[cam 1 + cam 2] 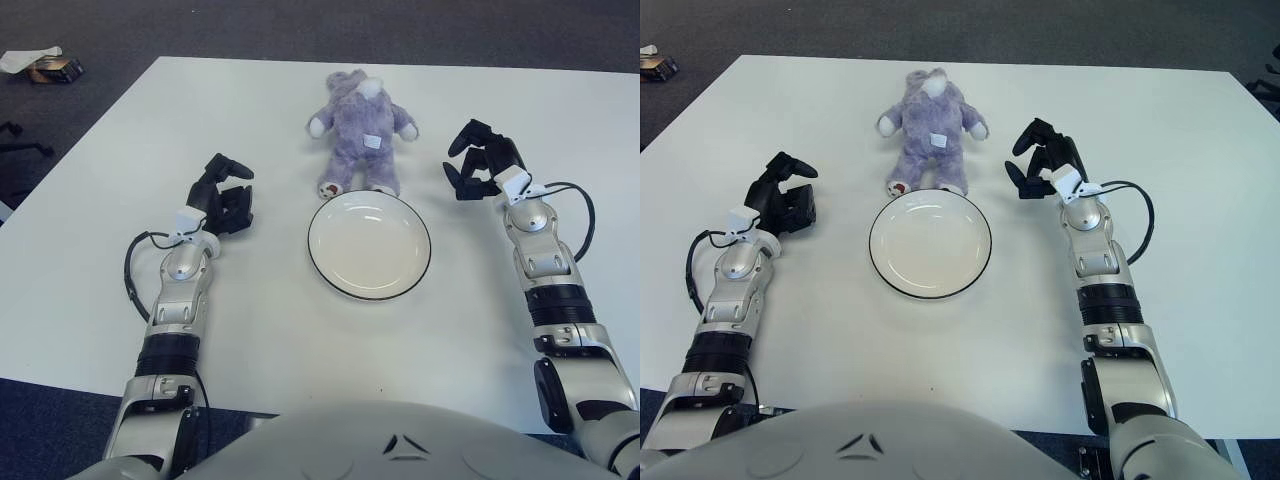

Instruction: Put the doll into the plate.

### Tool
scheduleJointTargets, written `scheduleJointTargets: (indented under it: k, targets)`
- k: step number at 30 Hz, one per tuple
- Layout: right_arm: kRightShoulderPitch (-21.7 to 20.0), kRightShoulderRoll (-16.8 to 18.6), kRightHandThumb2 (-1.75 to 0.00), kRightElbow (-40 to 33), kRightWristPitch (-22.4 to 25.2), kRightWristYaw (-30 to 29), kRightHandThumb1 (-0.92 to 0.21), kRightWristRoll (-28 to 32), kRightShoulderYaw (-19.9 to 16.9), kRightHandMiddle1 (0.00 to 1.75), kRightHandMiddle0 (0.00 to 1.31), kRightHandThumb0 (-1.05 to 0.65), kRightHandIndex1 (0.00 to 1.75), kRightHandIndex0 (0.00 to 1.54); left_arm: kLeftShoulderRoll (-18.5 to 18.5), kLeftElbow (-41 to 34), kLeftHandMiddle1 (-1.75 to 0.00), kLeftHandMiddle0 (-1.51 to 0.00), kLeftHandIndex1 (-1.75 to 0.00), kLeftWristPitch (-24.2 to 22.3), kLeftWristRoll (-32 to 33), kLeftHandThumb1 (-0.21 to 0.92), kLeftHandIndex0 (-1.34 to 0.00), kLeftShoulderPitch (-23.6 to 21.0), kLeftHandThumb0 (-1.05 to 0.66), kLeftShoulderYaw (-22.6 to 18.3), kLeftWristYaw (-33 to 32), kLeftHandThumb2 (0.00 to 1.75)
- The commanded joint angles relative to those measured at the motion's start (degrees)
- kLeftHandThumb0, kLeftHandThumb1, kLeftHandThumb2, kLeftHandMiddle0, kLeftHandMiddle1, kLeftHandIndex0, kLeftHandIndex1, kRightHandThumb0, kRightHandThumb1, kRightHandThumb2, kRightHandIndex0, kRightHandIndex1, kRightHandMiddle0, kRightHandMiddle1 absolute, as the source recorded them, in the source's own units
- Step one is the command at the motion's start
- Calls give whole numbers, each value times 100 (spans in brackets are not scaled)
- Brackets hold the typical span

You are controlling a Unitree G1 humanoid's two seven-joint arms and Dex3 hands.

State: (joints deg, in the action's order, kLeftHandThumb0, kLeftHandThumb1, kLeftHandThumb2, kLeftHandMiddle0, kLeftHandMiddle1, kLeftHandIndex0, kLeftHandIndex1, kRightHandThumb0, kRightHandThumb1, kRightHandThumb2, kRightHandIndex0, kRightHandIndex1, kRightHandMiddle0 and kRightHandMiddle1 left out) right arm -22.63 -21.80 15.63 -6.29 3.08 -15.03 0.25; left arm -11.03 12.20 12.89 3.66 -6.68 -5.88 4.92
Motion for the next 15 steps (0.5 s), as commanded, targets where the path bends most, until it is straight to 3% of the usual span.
scheduleJointTargets:
  k: [1, 9, 11, 13, 15]
  targets:
    - [-252, -183, -126, -55, -9, -62, -37, -347, 161, 174, 43, -1, 175, 49, 233, 255, -175, -116, -175, -90, -22, 62, -38, 243, -39, 83, -33, 94]
    - [-678, -437, -111, 366, -178, -176, -50, -941, 464, 175, 35, -1, 175, 37, 241, 214, -175, -116, -175, -142, -26, 62, -38, 254, -39, 92, -50, 93]
    - [-744, -489, -96, 421, -243, -245, -62, -1088, 543, 175, 27, -1, 175, 29, 248, 207, -175, -116, -175, -153, -25, 62, -38, 257, -39, 93, -56, 93]
    - [-794, -528, -84, 454, -301, -319, -58, -1228, 612, 146, 11, -39, 173, 12, 256, 201, -175, -116, -175, -158, -24, 62, -38, 262, -39, 95, -62, 93]
    - [-846, -561, -80, 478, -363, -396, -57, -1369, 684, 126, 6, -54, 164, 6, 262, 196, -175, -117, -175, -161, -20, 62, -38, 262, -39, 95, -64, 93]
